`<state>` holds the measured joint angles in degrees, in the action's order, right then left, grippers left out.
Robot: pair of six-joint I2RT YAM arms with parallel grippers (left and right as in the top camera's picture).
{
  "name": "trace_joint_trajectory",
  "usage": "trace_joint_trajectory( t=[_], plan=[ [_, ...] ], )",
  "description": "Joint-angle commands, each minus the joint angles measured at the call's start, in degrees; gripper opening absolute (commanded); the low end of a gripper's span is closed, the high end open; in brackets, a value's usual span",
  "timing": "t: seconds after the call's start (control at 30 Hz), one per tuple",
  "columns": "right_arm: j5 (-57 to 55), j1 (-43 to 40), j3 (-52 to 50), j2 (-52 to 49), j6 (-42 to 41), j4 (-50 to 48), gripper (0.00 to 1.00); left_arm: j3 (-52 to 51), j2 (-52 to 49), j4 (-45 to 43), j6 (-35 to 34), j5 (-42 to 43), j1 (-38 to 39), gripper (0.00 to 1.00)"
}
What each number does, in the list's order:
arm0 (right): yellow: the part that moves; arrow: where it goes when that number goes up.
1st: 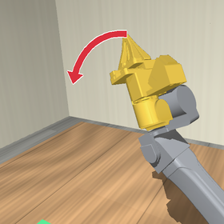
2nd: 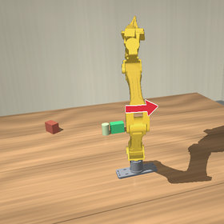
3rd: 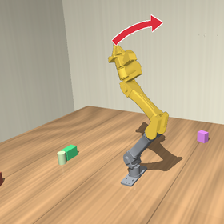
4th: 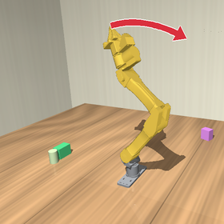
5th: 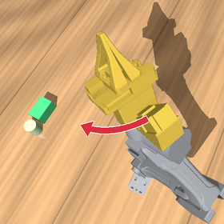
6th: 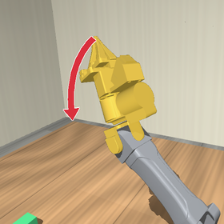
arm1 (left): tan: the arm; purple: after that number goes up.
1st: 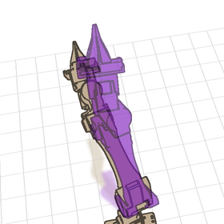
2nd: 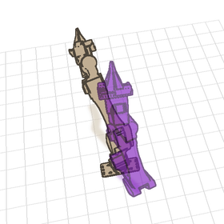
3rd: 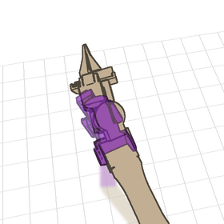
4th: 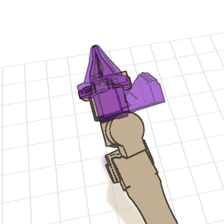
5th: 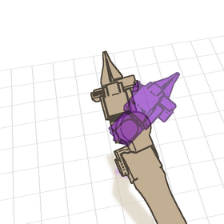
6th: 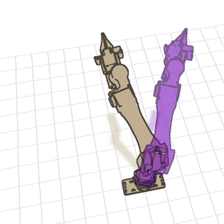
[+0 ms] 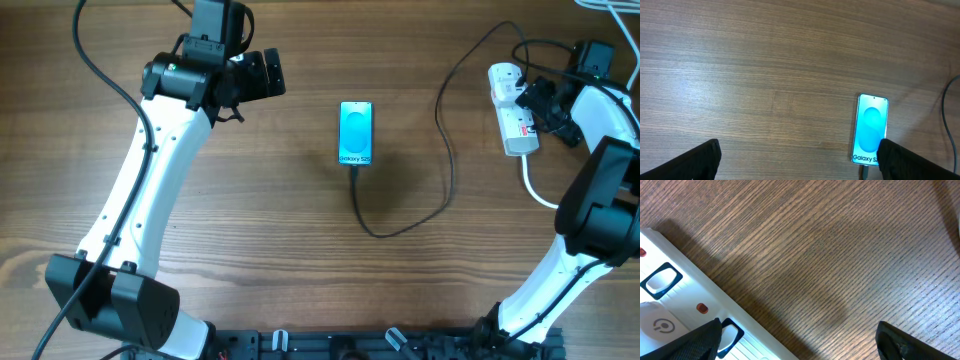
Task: Plug charger to phone and switch on socket
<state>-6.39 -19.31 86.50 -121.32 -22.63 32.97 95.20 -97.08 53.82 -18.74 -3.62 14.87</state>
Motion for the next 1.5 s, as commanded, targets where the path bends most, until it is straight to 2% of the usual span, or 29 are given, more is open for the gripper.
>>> trace_joint_trajectory(
  t=[0.0, 1.07, 1.17, 1.3, 1.47],
  plan=[
    [6.54, 1.73, -0.94, -1.92, 1.62, 0.79, 1.0, -0.33, -0.44, 0.02, 0.7, -0.76, -0.33, 1.0],
    [9.07, 3.87, -1.05, -0.92, 2.93, 3.5, 1.0, -0.33, -0.44, -0.15, 0.7, -0.76, -0.33, 1.0],
    [9.01, 3.87, -1.05, 5.99, 2.95, 5.51, 1.0, -0.33, -0.44, -0.17, 0.68, -0.76, -0.33, 1.0],
    [9.07, 3.87, -1.05, 23.78, 2.38, 11.06, 1.0, -0.33, -0.44, -0.13, 0.7, -0.76, -0.33, 1.0],
    [9.09, 4.02, -1.79, 47.34, 1.22, 27.67, 1.0, -0.33, -0.44, -0.13, 0.7, -0.76, -0.33, 1.0]
  ],
)
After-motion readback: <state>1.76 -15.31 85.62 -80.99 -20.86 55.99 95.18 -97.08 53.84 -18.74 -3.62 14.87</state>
